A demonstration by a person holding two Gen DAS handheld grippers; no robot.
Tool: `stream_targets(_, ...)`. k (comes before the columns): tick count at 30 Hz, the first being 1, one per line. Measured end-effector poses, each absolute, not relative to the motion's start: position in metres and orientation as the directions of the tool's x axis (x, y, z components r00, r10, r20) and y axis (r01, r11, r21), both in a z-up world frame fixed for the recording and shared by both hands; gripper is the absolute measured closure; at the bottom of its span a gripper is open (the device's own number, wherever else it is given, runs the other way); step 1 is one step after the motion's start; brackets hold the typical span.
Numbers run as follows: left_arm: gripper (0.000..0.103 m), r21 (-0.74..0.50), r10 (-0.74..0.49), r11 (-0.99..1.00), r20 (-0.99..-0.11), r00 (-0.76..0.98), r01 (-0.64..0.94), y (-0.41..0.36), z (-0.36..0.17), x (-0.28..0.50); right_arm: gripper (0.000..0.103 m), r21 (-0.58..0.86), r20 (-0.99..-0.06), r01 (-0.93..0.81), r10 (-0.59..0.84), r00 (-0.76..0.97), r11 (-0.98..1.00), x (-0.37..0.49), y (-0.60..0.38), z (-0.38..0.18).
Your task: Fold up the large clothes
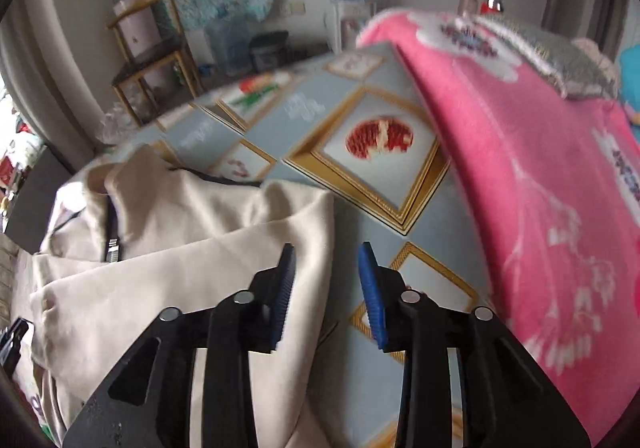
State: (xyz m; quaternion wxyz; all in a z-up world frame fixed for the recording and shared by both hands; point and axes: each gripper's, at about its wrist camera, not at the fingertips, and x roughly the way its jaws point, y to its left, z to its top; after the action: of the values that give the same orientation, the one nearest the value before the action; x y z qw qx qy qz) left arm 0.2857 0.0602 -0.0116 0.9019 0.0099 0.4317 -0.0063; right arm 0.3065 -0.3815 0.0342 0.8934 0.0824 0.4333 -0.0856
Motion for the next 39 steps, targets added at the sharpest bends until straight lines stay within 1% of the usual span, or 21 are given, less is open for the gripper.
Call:
stream_targets(2, 0.061, 0.007, -0.023, 0.999, -0.763, 0.646, 0.043, 0.056, -0.003, 0.28, 0.058, 0.094, -0.781, 0.154, -0.023, 0.624, 0.984, 0.286, -0.362, 0.041)
stream_targets(4, 0.054, -0.006, -0.052, 0.997, -0.772, 0.634, 0.074, 0.048, -0.004, 0.279, 0.056, 0.099, -0.799, 0.089, 0.026, 0.601, 0.991, 0.277, -0.34, 0.032)
stream_targets(6, 0.052, -0.007, -0.065, 0.995, -0.803, 0.592, 0.098, 0.036, -0.015, 0.282, 0.056, 0.069, -0.826, 0.052, 0.028, 0.563, 0.996, 0.274, -0.318, 0.015)
stream_targets(9, 0.05, 0.032, -0.03, 0.994, -0.852, 0.523, 0.108, 0.023, -0.041, 0.29, 0.056, -0.019, -0.867, 0.041, -0.036, 0.498, 0.999, 0.277, -0.297, -0.014)
stream_targets(10, 0.048, 0.047, -0.015, 0.993, -0.854, 0.52, 0.106, 0.022, -0.046, 0.29, 0.056, -0.062, -0.877, 0.041, -0.074, 0.475, 0.997, 0.279, -0.293, -0.025)
stream_targets(11, 0.045, 0.059, -0.005, 0.993, -0.848, 0.529, 0.104, 0.021, -0.048, 0.29, 0.055, -0.085, -0.874, 0.042, -0.095, 0.476, 0.995, 0.278, -0.29, -0.029)
stream_targets(12, 0.045, 0.063, 0.0, 0.993, -0.849, 0.529, 0.101, 0.021, -0.047, 0.29, 0.052, -0.102, -0.867, 0.052, -0.114, 0.485, 0.993, 0.276, -0.288, -0.026)
stream_targets(14, 0.045, 0.061, 0.005, 0.994, -0.85, 0.527, 0.088, 0.024, -0.04, 0.288, 0.051, -0.1, -0.863, 0.075, -0.124, 0.489, 0.992, 0.27, -0.288, -0.016)
stream_targets(16, 0.045, 0.066, 0.007, 0.994, -0.832, 0.555, 0.087, 0.026, -0.026, 0.279, 0.046, -0.065, -0.854, 0.075, -0.094, 0.511, 0.995, 0.252, -0.283, -0.003)
stream_targets(18, 0.039, 0.068, -0.001, 0.993, -0.815, 0.579, 0.096, 0.026, -0.013, 0.265, 0.028, -0.041, -0.843, 0.059, -0.066, 0.534, 0.997, 0.23, -0.272, 0.008)
stream_targets(20, 0.03, 0.044, -0.034, 0.992, -0.803, 0.595, 0.117, 0.024, -0.005, 0.246, 0.023, -0.014, -0.844, 0.027, -0.026, 0.536, 1.0, 0.207, -0.257, 0.01)
stream_targets(21, 0.029, 0.034, -0.055, 0.99, -0.803, 0.594, 0.137, 0.021, -0.004, 0.237, 0.018, 0.001, -0.851, 0.01, -0.004, 0.525, 1.0, 0.197, -0.25, 0.007)
stream_targets(23, 0.026, 0.023, -0.084, 0.984, -0.814, 0.575, 0.176, 0.011, -0.009, 0.22, 0.015, 0.013, -0.865, -0.002, 0.012, 0.502, 1.0, 0.18, -0.235, 0.0)
stream_targets(26, 0.024, -0.005, -0.136, 0.97, -0.841, 0.524, 0.244, -0.009, -0.026, 0.202, 0.01, 0.023, -0.882, 0.004, 0.019, 0.47, 1.0, 0.166, -0.221, -0.015)
stream_targets(29, 0.024, 0.002, -0.134, 0.964, -0.861, 0.49, 0.268, -0.022, -0.044, 0.193, 0.009, 0.007, -0.895, 0.033, -0.008, 0.447, 0.999, 0.162, -0.217, -0.029)
stream_targets(33, 0.023, 0.003, -0.13, 0.967, -0.857, 0.499, 0.256, -0.025, -0.056, 0.187, 0.007, -0.001, -0.908, 0.055, -0.024, 0.418, 0.999, 0.159, -0.217, -0.043)
stream_targets(35, 0.016, -0.012, -0.133, 0.971, -0.856, 0.499, 0.239, -0.021, -0.06, 0.188, 0.007, 0.005, -0.916, 0.062, -0.02, 0.401, 0.998, 0.156, -0.218, -0.049)
stream_targets(36, 0.015, -0.02, -0.134, 0.973, -0.857, 0.498, 0.229, -0.019, -0.062, 0.188, 0.007, 0.007, -0.914, 0.065, -0.019, 0.404, 0.998, 0.156, -0.218, -0.051)
stream_targets(38, 0.005, -0.03, -0.135, 0.976, -0.859, 0.494, 0.215, -0.013, -0.065, 0.188, 0.007, 0.002, -0.91, 0.062, -0.024, 0.414, 0.998, 0.154, -0.217, -0.051)
stream_targets(39, 0.005, -0.033, -0.138, 0.976, -0.858, 0.495, 0.215, -0.012, -0.066, 0.187, 0.007, -0.007, -0.91, 0.06, -0.031, 0.414, 0.998, 0.153, -0.215, -0.051)
